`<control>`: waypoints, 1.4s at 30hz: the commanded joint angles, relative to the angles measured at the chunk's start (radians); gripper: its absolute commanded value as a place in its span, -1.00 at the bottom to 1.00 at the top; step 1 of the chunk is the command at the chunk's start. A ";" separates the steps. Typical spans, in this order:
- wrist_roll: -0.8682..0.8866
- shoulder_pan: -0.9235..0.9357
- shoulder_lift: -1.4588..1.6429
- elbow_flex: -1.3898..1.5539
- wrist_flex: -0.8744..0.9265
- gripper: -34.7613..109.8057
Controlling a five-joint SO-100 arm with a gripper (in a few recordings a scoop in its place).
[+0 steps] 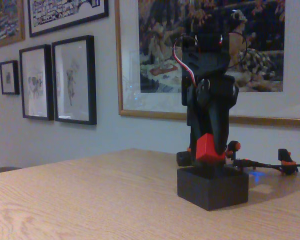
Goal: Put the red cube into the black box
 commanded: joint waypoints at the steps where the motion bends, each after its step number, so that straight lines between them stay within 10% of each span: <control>1: -0.006 -0.009 0.006 0.014 -0.003 -0.61; 42: -0.103 -0.130 0.130 -0.086 0.121 -0.21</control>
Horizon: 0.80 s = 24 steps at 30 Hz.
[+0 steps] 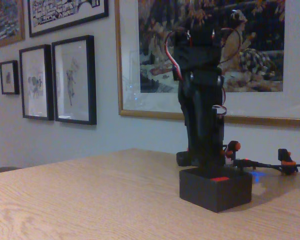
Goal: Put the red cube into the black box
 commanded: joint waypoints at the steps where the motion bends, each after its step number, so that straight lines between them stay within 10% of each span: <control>1: 0.012 -0.043 0.072 -0.057 0.054 -0.21; 24: -0.227 -0.495 0.684 0.388 0.040 -0.35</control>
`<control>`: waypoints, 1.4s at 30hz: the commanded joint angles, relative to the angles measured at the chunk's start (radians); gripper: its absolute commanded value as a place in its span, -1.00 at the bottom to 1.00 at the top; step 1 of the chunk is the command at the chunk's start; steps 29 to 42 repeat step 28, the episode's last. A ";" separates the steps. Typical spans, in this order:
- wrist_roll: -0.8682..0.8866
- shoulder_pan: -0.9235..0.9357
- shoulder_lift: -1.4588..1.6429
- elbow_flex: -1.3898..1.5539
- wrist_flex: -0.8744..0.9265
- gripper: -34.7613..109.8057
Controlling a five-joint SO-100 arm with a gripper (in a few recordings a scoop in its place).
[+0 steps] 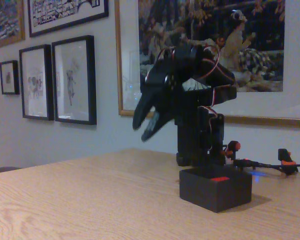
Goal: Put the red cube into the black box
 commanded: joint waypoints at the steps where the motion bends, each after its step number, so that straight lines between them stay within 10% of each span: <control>1: -0.023 -0.009 0.035 0.031 -0.011 -0.35; 42: -0.025 -0.014 0.075 0.067 0.006 -0.33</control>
